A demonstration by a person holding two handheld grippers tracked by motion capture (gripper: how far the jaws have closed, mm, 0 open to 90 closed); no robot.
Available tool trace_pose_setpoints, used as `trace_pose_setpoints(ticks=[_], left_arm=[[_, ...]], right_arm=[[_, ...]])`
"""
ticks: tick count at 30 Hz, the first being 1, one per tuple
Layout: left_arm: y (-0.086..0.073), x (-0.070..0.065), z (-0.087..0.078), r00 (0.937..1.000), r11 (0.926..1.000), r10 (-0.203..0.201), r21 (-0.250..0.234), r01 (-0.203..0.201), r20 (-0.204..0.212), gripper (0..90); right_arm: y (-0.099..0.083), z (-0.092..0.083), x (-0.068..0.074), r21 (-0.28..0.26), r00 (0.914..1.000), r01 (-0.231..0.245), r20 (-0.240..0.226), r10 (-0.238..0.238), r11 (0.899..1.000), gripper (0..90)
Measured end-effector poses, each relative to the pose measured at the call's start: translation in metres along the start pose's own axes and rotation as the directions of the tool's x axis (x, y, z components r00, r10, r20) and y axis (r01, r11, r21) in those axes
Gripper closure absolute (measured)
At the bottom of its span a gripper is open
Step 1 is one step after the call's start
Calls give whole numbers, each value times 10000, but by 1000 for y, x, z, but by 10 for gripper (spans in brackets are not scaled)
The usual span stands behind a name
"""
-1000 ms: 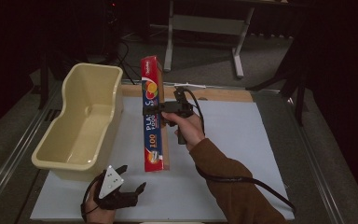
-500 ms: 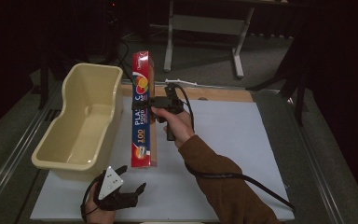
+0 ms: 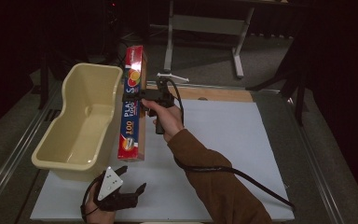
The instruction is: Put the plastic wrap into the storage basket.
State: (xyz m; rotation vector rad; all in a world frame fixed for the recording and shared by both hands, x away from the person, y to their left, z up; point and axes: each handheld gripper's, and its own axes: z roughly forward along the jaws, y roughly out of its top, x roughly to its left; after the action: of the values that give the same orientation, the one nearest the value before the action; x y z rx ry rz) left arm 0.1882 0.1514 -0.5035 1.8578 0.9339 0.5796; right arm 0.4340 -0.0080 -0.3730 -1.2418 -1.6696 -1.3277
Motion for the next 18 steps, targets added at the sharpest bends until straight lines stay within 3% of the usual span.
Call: trace_pose_setpoints(ticks=[11,18], left_arm=[[1,-2,2,9999,10000,53,-7,-53,105,154],[1,-2,1,9999,10000,42,-43,-41,130,154]], right_arm=[[4,12,1,-335,9967,-721,-390,708,9968,413],[5,18,0,-363,9947,-925,-476,907,9951,413]])
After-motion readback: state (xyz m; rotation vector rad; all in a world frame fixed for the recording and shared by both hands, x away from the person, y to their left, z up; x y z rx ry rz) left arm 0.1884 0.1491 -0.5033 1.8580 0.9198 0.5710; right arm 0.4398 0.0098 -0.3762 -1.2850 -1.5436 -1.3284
